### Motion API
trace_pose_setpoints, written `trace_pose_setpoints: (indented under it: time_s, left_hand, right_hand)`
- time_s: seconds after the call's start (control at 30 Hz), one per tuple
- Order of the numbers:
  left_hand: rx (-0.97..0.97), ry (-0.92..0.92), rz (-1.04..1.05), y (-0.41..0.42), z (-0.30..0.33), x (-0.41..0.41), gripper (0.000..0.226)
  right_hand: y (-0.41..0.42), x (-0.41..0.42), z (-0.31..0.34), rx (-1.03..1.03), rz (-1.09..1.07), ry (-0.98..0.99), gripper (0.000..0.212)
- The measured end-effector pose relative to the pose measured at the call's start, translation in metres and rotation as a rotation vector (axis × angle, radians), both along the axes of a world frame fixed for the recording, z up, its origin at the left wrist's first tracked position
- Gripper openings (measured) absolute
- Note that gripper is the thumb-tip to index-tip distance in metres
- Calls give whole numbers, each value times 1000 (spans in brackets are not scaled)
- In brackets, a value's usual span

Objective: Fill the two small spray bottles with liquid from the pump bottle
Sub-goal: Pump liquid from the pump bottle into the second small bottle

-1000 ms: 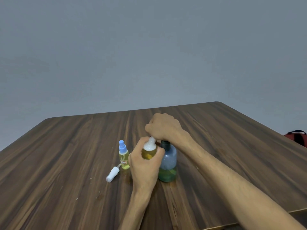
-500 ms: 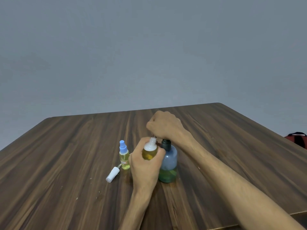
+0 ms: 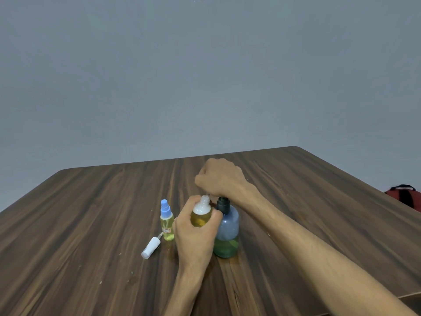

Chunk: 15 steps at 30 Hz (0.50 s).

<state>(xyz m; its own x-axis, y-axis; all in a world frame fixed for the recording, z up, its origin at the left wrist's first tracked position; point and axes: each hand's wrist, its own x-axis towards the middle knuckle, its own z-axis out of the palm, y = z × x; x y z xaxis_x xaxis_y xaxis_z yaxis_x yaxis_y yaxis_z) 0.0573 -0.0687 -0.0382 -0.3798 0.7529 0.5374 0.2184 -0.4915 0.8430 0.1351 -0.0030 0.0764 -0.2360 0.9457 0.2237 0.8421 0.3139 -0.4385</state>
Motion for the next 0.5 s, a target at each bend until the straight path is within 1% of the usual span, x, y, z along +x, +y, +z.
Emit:
trace_pose_setpoints:
  time_s: [0.07, 0.17, 0.37, 0.5]
  left_hand:
    - [9, 4, -2, 1, 0, 0, 22]
    - [7, 9, -6, 2, 0, 0, 22]
    - [7, 7, -2, 2, 0, 0, 21]
    - [20, 3, -2, 1, 0, -1, 12]
  right_hand:
    - [2, 2, 0, 8, -2, 21, 29]
    - [2, 0, -5, -40, -14, -16, 25]
    - [1, 1, -2, 9, -5, 13, 29]
    - [0, 0, -5, -28, -12, -18, 25]
